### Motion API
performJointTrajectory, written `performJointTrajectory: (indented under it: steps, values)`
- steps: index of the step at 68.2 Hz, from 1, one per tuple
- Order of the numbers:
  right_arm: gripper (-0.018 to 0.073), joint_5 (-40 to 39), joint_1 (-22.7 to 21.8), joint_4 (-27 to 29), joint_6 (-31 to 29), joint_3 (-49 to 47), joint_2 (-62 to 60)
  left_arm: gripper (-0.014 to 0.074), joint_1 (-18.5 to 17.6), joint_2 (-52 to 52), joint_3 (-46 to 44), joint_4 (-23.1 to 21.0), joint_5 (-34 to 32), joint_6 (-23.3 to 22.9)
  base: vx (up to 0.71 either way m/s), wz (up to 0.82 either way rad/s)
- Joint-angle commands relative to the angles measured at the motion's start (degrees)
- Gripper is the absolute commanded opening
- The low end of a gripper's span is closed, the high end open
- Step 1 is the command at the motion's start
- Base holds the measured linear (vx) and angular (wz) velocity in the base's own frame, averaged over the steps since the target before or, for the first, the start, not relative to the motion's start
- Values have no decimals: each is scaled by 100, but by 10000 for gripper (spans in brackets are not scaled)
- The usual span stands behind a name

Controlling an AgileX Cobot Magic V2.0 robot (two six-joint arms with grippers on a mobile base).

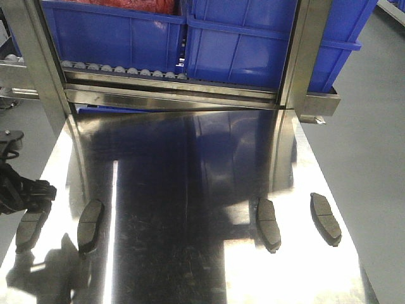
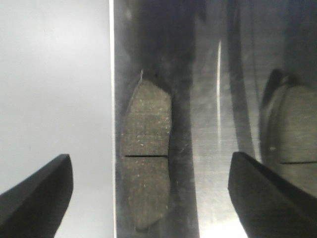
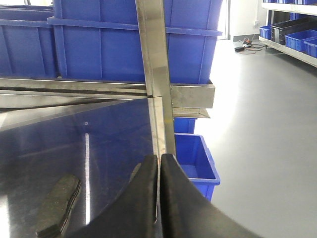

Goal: Move and align brake pads A on conveyor
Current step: 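Grasp the outermost brake pad nearest the left gripper and lift it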

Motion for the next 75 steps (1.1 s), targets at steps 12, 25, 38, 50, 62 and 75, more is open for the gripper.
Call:
performJointTrajectory:
  steps: [12,25,38,50,62,75]
  values:
    - [-3,-409,-18,-42,-21,95,-76,587,8,539,-258,-35,-128,42,0,0]
    - [-3,-409,-18,-42,-21,95,-76,587,8,673,-252,-40,-115,133,0,0]
    - [-3,-409,-18,-42,-21,95,-76,573,8,662,-252,-40,-130,133,0,0]
    - [-3,-409,-18,-42,-21,95,-76,465,8,662,-252,-62,-115,133,0,0]
    - [-3,-409,-18,-42,-21,95,-76,293,8,660,-252,-73,-121,133,0,0]
    - [-3,-409,-18,-42,-21,95,-76,158,8,655,-252,-78,-115,133,0,0]
